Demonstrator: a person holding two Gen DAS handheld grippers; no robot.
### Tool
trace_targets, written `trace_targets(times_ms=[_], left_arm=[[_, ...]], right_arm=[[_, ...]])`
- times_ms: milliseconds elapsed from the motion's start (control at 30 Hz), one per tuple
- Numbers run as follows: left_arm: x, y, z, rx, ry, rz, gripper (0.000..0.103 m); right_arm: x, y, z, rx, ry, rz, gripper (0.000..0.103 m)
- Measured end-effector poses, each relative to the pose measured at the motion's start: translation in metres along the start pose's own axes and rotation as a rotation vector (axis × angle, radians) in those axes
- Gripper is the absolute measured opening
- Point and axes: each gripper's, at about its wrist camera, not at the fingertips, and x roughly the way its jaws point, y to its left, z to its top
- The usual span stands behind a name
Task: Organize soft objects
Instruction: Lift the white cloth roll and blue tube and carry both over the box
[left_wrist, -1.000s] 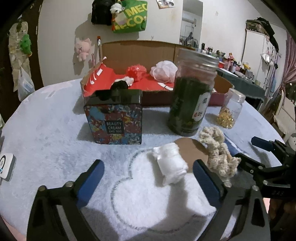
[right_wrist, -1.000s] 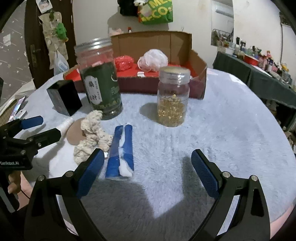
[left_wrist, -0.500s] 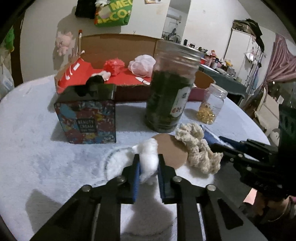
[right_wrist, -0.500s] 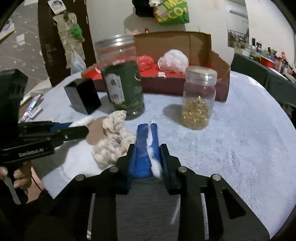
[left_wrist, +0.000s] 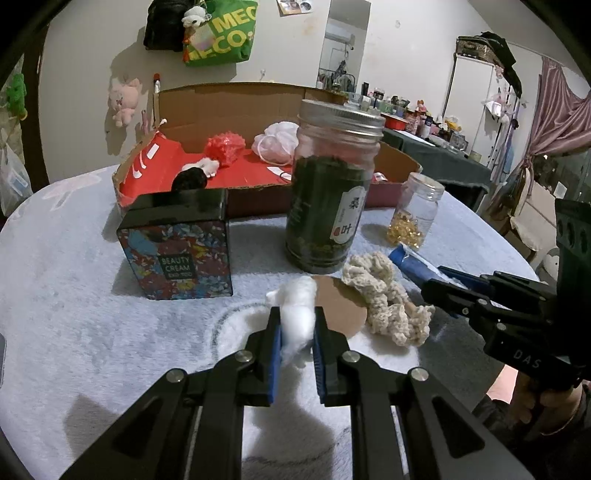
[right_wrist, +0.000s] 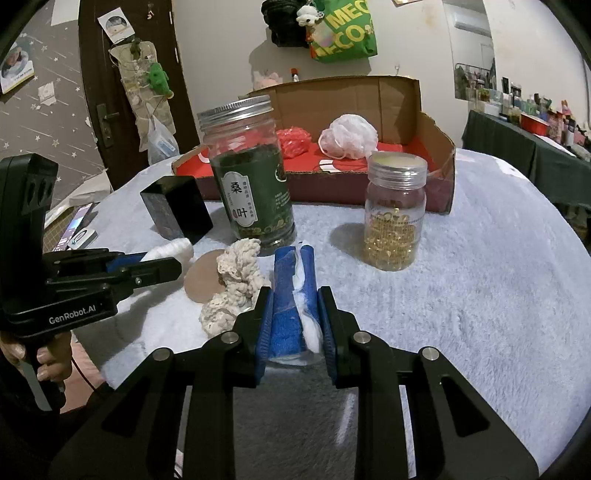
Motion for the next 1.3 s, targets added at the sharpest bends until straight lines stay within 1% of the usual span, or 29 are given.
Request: trace_targets(times_ms=[267, 433, 900, 1067, 1300], left_arm=[[-0.006, 0.004, 0.001, 0.001, -0.012, 0.017, 0.015], [-0.012, 0.014, 0.001, -0.008, -0.023, 0.044, 0.015], [-0.025, 0.058, -0.003, -0.049, -0.036, 0.134, 0.015], [-0.028, 0.074, -0.003, -0.04, -0.053, 0.166, 0.015], [-0.024, 0.095, 0.003, -0.014, -0.064, 0.168, 0.015]], right_arm=[[-0.001, -0.001, 0.0, -0.001, -0.004, -0.003, 0.023], [-0.003, -0.005, 0.0, 0.009, -0.001, -0.004, 0.023], [-0.012, -0.031, 0.001, 0.048, 0.011, -0.038, 0.023], [-0.012, -0.044, 0.0, 0.06, 0.022, -0.043, 0.023], [-0.007, -0.069, 0.003, 0.092, 0.048, -0.036, 0.023]])
